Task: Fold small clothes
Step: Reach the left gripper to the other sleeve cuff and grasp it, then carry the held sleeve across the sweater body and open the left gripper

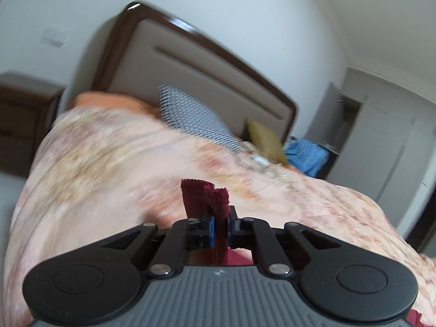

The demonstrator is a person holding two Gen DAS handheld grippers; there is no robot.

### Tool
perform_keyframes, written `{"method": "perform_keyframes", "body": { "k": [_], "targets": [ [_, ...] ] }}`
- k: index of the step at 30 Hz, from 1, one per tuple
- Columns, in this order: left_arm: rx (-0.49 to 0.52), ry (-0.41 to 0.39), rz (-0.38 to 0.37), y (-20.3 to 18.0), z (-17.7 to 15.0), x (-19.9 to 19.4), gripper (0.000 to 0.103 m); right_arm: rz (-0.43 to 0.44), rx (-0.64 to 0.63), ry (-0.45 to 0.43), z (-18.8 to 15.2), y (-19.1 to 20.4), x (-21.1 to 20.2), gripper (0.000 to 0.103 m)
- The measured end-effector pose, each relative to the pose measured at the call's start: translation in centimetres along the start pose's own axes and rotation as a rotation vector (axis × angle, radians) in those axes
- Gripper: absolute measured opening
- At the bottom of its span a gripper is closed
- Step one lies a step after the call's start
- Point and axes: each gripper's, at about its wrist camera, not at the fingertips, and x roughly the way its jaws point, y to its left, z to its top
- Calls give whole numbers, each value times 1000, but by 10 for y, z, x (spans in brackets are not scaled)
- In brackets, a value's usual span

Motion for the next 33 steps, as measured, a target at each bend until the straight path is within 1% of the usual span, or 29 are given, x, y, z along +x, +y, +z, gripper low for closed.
{"method": "perform_keyframes", "body": {
  "k": [4, 8, 11, 15, 17, 21, 24, 26, 29, 31, 33],
  "targets": [
    [94, -52, -121, -53, 18, -13, 7, 16, 35, -12, -2, -5, -2, 103],
    [192, -96, -285, -124, 27, -34, 7, 36, 81, -28, -3, -12, -4, 103],
    [262, -102, -417, -181, 23, -52, 7, 53, 126, -41, -5, -20, -5, 103],
    [341, -94, -577, -251, 1, -76, 7, 84, 197, -65, -7, -31, -8, 103],
    [362, -81, -634, -281, -17, -86, 7, 97, 223, -76, -8, -34, -10, 103],
    [368, -30, -700, -331, -70, -98, 7, 110, 243, -80, -8, -36, -10, 103],
    [390, 53, -736, -359, -117, -98, 7, 112, 245, -81, -9, -36, -11, 103],
    [422, 104, -755, -372, -150, -98, 7, 114, 247, -82, -8, -36, -10, 103],
    [502, 159, -781, -376, -199, -102, 7, 127, 261, -87, -10, -39, -10, 103],
    [551, 197, -792, -374, -225, -106, 7, 137, 277, -93, -11, -41, -10, 103],
    [575, 242, -801, -373, -245, -109, 7, 145, 289, -99, -12, -42, -11, 103]
  ]
}}
